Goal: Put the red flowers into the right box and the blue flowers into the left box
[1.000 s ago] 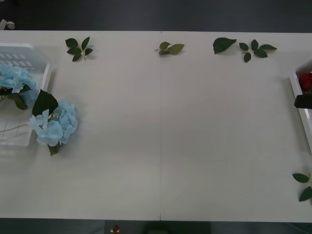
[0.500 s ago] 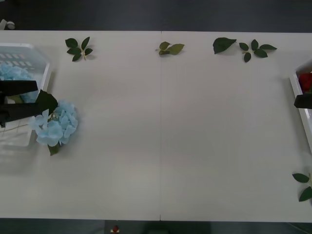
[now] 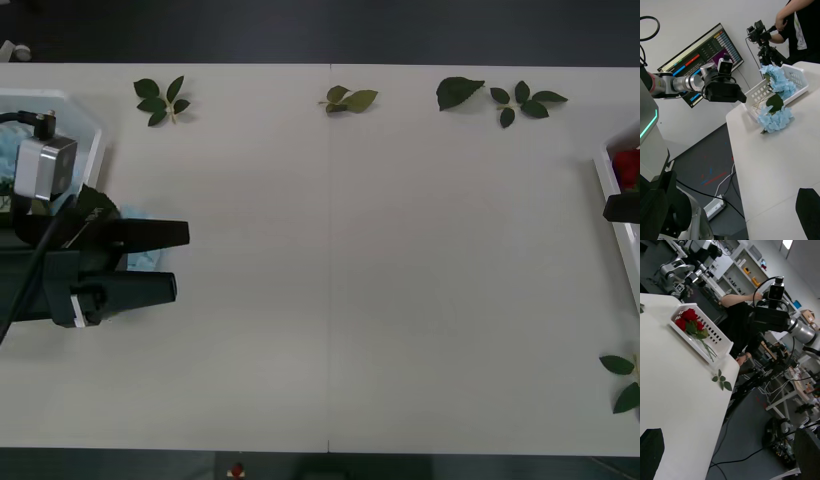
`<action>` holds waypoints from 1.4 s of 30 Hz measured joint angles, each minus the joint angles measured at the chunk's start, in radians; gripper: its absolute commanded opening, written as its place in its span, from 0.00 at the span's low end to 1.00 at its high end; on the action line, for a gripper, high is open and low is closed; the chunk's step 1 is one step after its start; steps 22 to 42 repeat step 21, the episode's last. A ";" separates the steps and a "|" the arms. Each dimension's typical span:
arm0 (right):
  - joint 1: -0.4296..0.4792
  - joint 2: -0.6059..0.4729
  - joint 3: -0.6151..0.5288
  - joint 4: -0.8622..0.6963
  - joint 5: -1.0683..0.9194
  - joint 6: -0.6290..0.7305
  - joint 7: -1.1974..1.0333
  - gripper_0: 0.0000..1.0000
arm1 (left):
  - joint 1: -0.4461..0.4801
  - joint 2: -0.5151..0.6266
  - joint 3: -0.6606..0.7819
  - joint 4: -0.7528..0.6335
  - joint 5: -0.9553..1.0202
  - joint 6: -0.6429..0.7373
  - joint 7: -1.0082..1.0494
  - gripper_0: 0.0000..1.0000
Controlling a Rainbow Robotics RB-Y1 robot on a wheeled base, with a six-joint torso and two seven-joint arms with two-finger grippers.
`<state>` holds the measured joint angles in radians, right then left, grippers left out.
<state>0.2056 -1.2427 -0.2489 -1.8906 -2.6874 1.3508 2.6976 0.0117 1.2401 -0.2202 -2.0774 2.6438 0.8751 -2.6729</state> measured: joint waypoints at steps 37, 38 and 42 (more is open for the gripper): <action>0.000 0.000 0.000 0.000 0.000 0.000 0.000 1.00 | -0.164 -0.032 -0.184 0.000 0.069 -0.035 0.000 1.00; 0.000 0.000 0.000 0.000 0.000 0.000 0.000 1.00 | -0.164 -0.032 -0.184 0.000 0.069 -0.035 0.000 1.00; 0.000 0.000 0.000 0.000 0.000 0.000 0.000 1.00 | -0.164 -0.032 -0.184 0.000 0.069 -0.035 0.000 1.00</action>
